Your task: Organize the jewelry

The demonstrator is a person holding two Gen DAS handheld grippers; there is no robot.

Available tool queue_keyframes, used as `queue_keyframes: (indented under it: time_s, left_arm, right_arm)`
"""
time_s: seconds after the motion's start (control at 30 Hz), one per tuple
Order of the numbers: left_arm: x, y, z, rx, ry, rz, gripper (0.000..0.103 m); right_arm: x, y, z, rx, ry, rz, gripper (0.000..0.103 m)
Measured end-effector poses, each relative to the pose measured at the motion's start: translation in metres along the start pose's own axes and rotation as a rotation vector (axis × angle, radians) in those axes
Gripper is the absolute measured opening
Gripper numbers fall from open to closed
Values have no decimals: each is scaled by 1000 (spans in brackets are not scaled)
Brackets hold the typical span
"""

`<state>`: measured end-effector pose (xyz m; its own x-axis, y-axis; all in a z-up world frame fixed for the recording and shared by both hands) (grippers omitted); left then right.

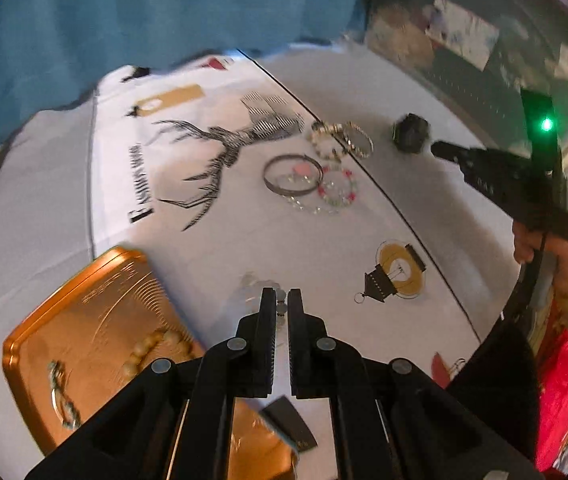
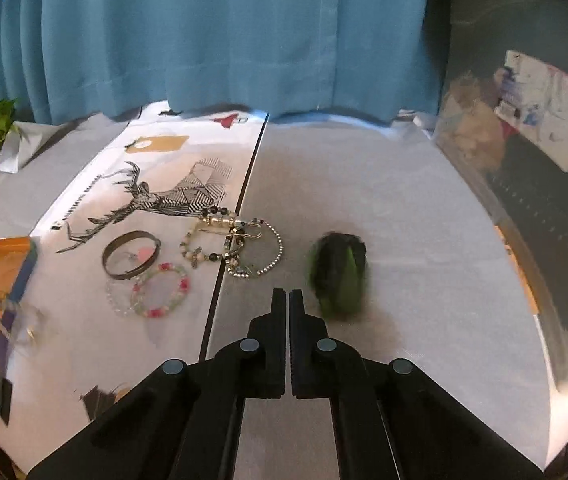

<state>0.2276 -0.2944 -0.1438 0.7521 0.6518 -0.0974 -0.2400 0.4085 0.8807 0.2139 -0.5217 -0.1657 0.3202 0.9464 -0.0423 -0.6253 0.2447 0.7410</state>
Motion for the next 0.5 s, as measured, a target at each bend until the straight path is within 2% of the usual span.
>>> queue_keyframes:
  time_s: [0.13,0.2,0.23,0.33,0.5]
  left_arm:
    - [1,17,-3,-33,24,30,4]
    - [6,16,-1,-41,44,34,4]
    - [8,13,0,-41,53,42,4]
    - [14,6,4,-32,78,36,4]
    - [20,-5,19,-38,70,32,4]
  right_arm:
    - [-7,4,-2,12,-46,34,6]
    - [-8,-7,-6,69,-62,56,21]
    - [-7,-14,-7,86,-65,66,33]
    - [-13,-22,-2,37,-34,13,33]
    - [-49,-19,-6,27,-149,18,34]
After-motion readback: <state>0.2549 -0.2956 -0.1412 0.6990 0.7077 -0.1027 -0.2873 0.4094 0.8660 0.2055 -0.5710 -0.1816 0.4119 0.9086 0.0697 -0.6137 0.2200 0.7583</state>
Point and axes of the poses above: each gripper's, at about its wrist camera, not at the fingertips, and y roughly against the way its jaws point, x to its left, z to its top, the point moved 10 cm from there along -y, roughly the way its jaws point, and after that the axes turned 2 degrees about -y, right-handed, at the moved point
